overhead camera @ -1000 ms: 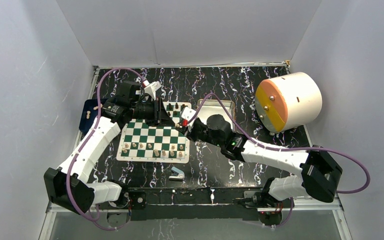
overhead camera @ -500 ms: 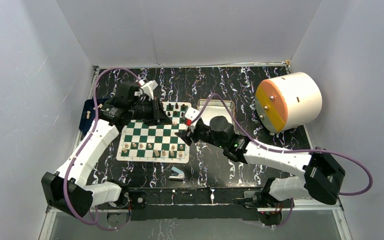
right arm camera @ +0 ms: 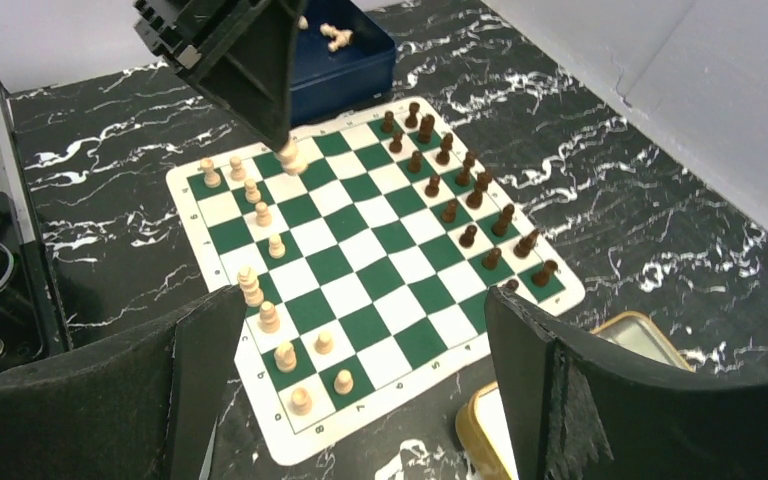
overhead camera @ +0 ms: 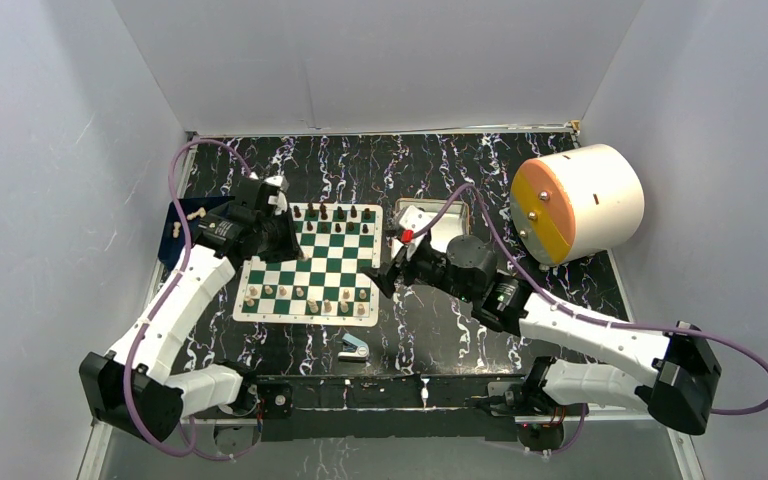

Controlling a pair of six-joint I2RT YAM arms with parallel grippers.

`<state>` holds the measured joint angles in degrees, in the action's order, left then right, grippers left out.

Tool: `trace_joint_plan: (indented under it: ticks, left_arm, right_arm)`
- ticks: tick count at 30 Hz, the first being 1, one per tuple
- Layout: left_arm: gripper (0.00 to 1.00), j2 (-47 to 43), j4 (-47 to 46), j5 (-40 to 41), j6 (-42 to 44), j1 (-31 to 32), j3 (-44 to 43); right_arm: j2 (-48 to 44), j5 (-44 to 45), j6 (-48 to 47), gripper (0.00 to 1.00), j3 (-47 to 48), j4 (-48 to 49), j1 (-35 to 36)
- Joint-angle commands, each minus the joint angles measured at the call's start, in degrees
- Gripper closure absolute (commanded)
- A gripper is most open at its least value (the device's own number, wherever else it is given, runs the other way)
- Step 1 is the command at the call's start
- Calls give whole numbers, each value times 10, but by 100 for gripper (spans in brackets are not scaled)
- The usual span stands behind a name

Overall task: Set up the chess pieces on the board
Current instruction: Place the chess piece on the chessboard.

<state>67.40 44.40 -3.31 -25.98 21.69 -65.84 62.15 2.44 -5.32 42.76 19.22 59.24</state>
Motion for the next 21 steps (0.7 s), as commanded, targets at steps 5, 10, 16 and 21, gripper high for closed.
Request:
trace_joint_plan:
  ticks: [5, 10, 16, 21]
  left_arm:
    - [99, -20, 19, 139, -18, -15, 64]
    - [100, -14, 18, 148, -26, -25, 125]
    - [100, -18, 4, 170, -50, -46, 161]
    - [100, -22, 1, 172, -60, -92, 164]
  right_arm:
    - [-60, 49, 74, 1, 18, -55, 0]
    - [-91, 51, 82, 1, -1, -63, 0]
    - [-107, 57, 80, 1, -8, -63, -1]
    - [-96, 55, 69, 1, 5, -85, 0]
